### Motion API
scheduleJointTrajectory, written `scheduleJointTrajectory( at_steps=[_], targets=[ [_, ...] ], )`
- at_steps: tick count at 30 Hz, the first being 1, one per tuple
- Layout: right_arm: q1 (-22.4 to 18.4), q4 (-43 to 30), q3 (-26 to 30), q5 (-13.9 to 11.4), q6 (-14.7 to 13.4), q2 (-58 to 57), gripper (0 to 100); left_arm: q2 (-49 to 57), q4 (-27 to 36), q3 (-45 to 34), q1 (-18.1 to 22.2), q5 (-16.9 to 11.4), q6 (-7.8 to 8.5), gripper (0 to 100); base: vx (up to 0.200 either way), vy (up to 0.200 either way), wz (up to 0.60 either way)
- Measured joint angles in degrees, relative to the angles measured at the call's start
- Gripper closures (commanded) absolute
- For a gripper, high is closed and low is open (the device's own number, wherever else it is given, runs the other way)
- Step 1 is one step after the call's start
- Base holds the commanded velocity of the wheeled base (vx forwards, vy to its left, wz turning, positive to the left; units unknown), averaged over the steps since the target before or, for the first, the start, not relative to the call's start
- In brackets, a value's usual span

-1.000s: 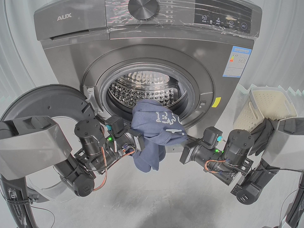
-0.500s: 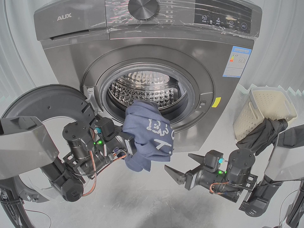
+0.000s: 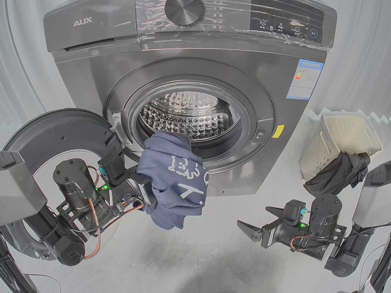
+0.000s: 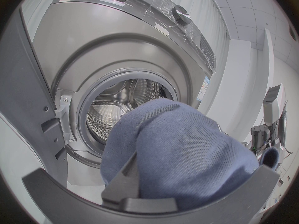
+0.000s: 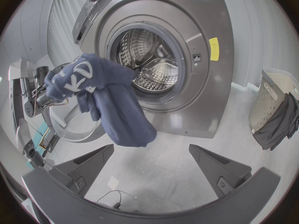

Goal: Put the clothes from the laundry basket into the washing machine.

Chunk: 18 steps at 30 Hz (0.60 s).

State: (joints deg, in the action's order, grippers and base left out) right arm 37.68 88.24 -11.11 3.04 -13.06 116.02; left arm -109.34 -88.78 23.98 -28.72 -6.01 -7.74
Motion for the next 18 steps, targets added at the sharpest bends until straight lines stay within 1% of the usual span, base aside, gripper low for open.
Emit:
scheduleJointTrajectory(
  at_steps=[2,5,8,12,15,18],
  targets=[
    [-1.1,0.0,-0.4,-0.7,0.0,-0.3,0,0.4,0.0,-0.3,0.4,0.0,0.22,100,0.0,0.0,0.0],
    [-2.4,0.0,-1.0,-1.5,0.1,-0.6,0,0.9,0.0,-1.2,0.7,0.3,0.96,100,0.0,0.0,0.0],
    [-2.7,0.1,-1.4,-1.6,0.1,-0.8,0,1.0,0.0,-1.6,1.0,0.5,1.32,100,0.0,0.0,0.0],
    [-2.5,0.1,-1.6,-1.6,0.1,-0.8,0,1.1,0.0,-1.7,1.0,0.2,1.39,100,0.0,0.0,0.0],
    [-2.4,0.1,-1.7,-1.6,0.1,-0.8,0,1.0,0.0,-2.0,0.7,0.2,1.45,100,0.0,0.2,0.0],
    [-2.5,0.1,-1.7,-1.5,0.1,-0.8,0,0.8,0.0,-2.1,0.3,0.1,1.61,100,0.0,0.0,0.0]
  ],
)
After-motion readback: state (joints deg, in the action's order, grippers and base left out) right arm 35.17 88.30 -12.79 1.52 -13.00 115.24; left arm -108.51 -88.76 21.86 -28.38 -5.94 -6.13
